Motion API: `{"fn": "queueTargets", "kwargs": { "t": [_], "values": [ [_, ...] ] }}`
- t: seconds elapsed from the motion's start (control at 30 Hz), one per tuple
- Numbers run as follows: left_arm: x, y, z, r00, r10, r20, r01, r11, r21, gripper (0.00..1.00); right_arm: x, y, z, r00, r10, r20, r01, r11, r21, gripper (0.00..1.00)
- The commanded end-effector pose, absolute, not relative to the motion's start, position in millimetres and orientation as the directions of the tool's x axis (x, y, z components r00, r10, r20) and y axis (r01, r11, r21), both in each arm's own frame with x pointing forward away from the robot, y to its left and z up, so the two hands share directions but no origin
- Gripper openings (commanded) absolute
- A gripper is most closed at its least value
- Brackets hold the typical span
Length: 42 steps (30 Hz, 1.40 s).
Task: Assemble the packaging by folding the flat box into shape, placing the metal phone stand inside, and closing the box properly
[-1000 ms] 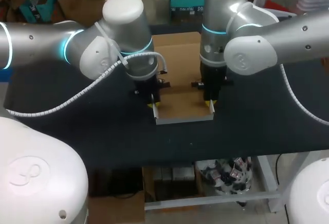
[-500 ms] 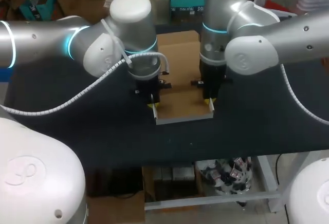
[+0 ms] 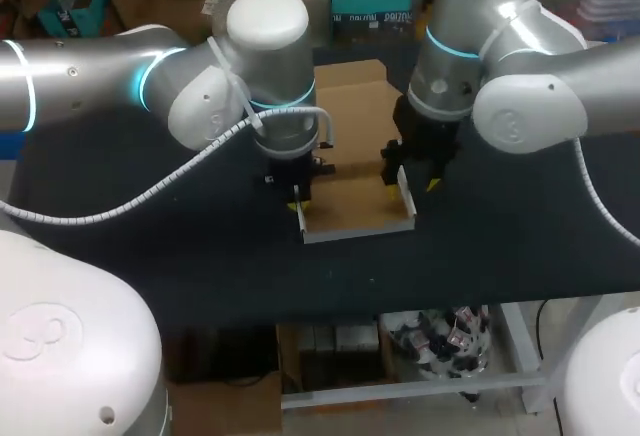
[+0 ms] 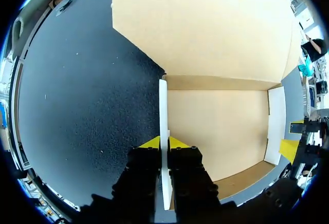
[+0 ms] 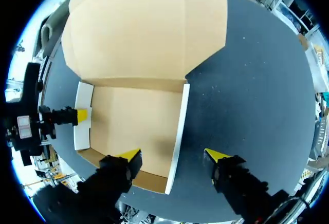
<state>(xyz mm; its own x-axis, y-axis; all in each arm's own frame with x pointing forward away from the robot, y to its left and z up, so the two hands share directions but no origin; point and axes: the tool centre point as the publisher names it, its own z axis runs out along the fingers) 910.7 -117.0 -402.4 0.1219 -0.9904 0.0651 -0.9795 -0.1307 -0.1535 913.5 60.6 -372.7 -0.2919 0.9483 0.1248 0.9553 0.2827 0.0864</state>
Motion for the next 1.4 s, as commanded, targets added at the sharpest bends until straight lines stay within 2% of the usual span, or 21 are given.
{"fn": "queueTargets", "kwargs": {
  "t": [0.03,0.23,0.83,1.13,1.4],
  "values": [
    [907,-118,-406,0.125,-0.992,0.032,-0.979,-0.129,-0.161,0.00,899,46,-356,-0.381,0.913,0.149,0.917,0.352,0.188,1.00],
    [908,-117,-404,0.119,-0.992,0.030,-0.979,-0.123,-0.165,0.00,889,21,-338,-0.648,0.730,0.219,0.750,0.561,0.350,1.00],
    [908,-114,-402,0.128,-0.991,0.031,-0.977,-0.132,-0.165,0.00,891,19,-338,-0.658,0.722,0.215,0.740,0.567,0.362,1.00],
    [905,-112,-402,0.099,-0.995,0.009,-0.980,-0.099,-0.174,0.00,879,-7,-326,-0.861,0.490,0.138,0.489,0.722,0.489,1.00],
    [905,-109,-406,0.092,-0.995,-0.041,-0.981,-0.083,-0.176,0.00,863,-25,-318,-0.936,0.343,0.082,0.331,0.777,0.535,1.00]
  ]
}}
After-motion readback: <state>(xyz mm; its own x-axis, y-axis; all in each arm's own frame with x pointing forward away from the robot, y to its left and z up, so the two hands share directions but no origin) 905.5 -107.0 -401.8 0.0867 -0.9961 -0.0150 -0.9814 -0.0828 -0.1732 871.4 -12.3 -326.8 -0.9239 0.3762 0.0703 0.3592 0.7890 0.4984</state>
